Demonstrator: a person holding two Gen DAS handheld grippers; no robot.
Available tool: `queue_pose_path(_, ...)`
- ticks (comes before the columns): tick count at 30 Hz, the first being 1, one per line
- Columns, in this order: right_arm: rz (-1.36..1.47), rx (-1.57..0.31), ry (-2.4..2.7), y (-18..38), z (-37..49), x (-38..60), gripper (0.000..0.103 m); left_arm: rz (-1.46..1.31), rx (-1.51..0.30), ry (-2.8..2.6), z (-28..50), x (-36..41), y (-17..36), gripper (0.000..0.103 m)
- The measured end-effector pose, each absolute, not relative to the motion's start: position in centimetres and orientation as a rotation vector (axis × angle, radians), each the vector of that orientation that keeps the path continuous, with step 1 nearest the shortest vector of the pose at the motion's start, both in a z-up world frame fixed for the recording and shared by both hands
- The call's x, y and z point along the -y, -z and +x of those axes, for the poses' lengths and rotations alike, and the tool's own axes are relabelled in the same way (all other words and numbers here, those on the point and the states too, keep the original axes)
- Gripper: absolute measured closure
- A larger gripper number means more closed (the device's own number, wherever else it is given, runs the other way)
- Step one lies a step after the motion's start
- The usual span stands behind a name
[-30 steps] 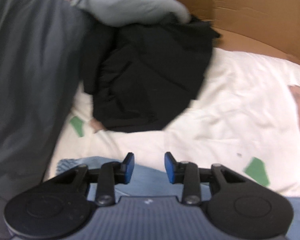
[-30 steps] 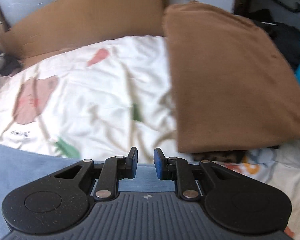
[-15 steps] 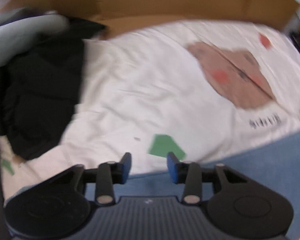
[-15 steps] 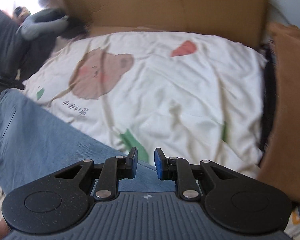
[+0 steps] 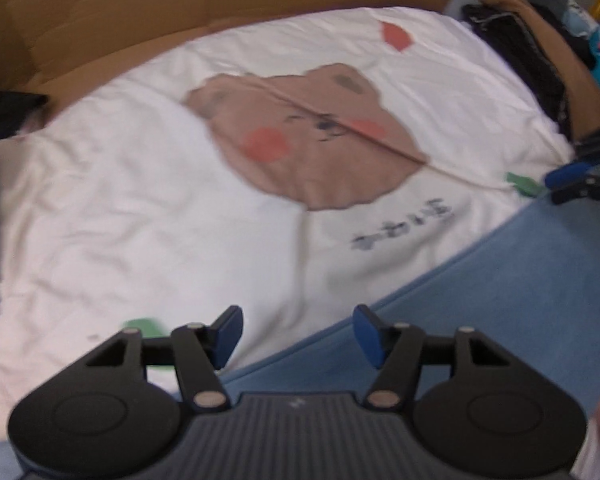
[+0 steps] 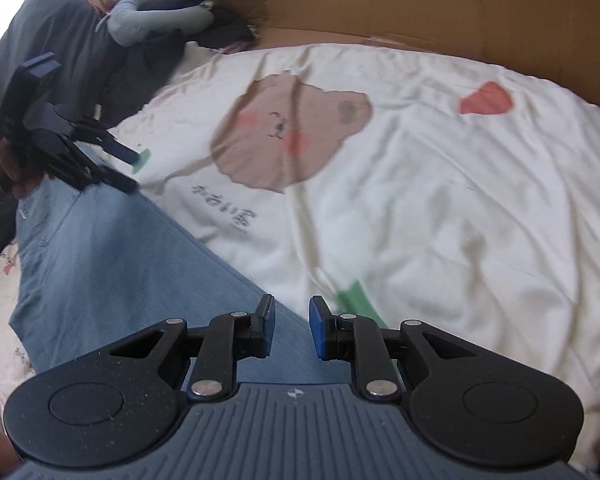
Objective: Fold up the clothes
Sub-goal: 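Move both grippers along the jeans edge toward each other, then close both grippers on the jeans edge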
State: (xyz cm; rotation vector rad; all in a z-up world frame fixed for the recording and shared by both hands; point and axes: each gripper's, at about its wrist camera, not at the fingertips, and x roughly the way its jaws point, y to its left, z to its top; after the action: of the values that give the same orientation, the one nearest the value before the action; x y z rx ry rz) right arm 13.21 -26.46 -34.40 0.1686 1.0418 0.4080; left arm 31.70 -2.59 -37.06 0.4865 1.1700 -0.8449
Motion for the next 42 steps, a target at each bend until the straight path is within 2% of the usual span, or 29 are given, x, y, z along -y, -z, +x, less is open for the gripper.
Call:
queue_pose_path(4,0.131,-1.032,-0.455,34.4,14.0,25.0,0.072,0.524,-1.123,0.907,30.3,5.1,36.9,0.039)
queue_pose_path(7,0.097,-1.049,-0.517,34.6,14.4,23.9,0.072,0.559,-1.118,0.989,29.5,6.6,36.8,0.04)
queue_pose_path(14,0.039,-1.075,-0.597,35.8,15.8,22.1,0.072,0.625,-1.138,1.096,28.7,8.1,37.8,0.054)
queue_pose_path(17,0.011,-1.079,-0.627,36.1,16.4,21.5,0.072,0.65,-1.12,1.107,28.8,8.2,38.0,0.054)
queue_pose_path(19,0.001,-1.085,-0.651,36.3,16.9,21.2,0.072,0.67,-1.107,1.13,28.8,8.2,38.2,0.059)
queue_pose_path(21,-0.01,-1.091,-0.675,36.4,17.3,20.9,0.072,0.676,-1.113,1.155,28.9,8.2,38.5,0.073)
queue_pose_path(23,-0.028,-1.104,-0.695,36.8,17.6,20.5,0.072,0.685,-1.12,1.164,29.2,8.2,38.8,0.08)
queue_pose_path(28,-0.071,-1.124,-0.759,37.2,18.0,19.5,0.072,0.716,-1.107,1.21,29.0,8.2,38.9,0.081)
queue_pose_path(32,-0.087,-1.121,-0.799,36.8,17.9,19.4,0.079,0.753,-1.085,1.244,28.5,8.1,38.8,0.081)
queue_pose_path(33,-0.092,-1.121,-0.806,36.8,18.0,19.4,0.087,0.755,-1.084,1.249,28.5,8.1,38.8,0.081)
queue_pose_path(35,-0.114,-1.126,-0.809,36.9,18.1,19.3,0.093,0.753,-1.085,1.254,28.6,8.1,38.9,0.081)
queue_pose_path(39,-0.115,-1.142,-0.805,37.4,18.8,19.2,0.092,0.745,-1.092,1.277,28.8,8.2,38.9,0.082)
queue_pose_path(42,-0.12,-1.152,-0.822,37.9,19.2,18.6,0.089,0.748,-1.089,1.295,28.9,8.2,38.7,0.089)
